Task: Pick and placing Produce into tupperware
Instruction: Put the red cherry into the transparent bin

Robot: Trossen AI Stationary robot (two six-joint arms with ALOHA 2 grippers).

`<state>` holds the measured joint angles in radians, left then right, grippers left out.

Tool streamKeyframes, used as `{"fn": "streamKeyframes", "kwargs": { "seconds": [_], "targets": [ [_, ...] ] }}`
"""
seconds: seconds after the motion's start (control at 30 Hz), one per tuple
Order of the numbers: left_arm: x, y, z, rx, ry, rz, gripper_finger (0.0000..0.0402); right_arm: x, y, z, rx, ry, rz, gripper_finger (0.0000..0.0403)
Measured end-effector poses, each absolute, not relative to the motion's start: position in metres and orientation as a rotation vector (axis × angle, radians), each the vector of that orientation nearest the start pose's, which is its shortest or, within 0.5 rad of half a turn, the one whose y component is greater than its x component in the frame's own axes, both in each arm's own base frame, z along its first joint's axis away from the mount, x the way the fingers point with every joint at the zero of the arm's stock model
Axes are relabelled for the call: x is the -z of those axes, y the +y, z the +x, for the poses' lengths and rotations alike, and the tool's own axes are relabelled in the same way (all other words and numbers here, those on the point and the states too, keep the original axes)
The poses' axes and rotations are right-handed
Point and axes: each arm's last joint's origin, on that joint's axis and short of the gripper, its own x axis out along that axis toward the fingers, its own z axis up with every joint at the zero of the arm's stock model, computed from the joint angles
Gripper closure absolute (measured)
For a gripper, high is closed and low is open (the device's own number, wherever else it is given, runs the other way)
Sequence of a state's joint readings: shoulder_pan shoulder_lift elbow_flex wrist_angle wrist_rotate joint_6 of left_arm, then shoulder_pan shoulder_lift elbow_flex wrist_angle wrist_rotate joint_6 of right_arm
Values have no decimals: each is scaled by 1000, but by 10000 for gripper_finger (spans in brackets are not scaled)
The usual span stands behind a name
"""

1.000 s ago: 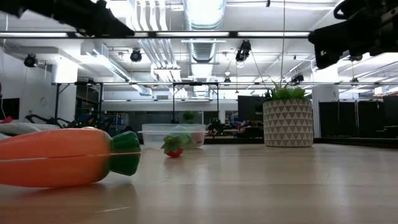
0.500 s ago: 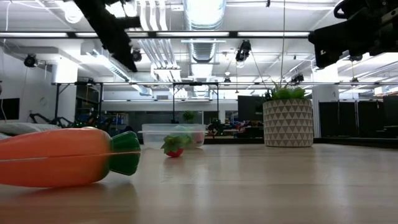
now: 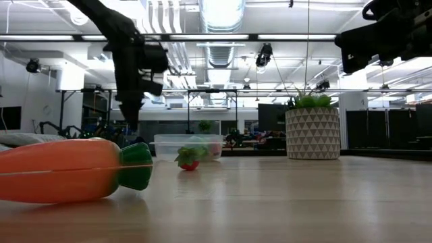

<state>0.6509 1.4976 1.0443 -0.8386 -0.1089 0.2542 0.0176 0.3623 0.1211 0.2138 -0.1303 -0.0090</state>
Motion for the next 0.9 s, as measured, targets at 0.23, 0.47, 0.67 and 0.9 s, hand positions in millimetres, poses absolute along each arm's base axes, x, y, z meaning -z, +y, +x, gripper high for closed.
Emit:
{"fn": "streamKeyframes", "kwargs": {
  "seconds": [0.23, 0.47, 0.67, 0.9],
  "targets": [
    [-196, 182, 221, -512, 1447, -84, 119, -194, 6, 122, -148, 27, -7, 339],
    [-186, 188, 224, -505, 1478, -24, 119, -194, 6, 122, -148, 27, -7, 339],
    [-181, 191, 228, -421, 1496, 75, 119, -194, 6, 122, -148, 28, 1, 339],
    [-170, 194, 231, -367, 1524, 116, 119, -194, 6, 122, -149, 28, 1, 339]
  ]
}}
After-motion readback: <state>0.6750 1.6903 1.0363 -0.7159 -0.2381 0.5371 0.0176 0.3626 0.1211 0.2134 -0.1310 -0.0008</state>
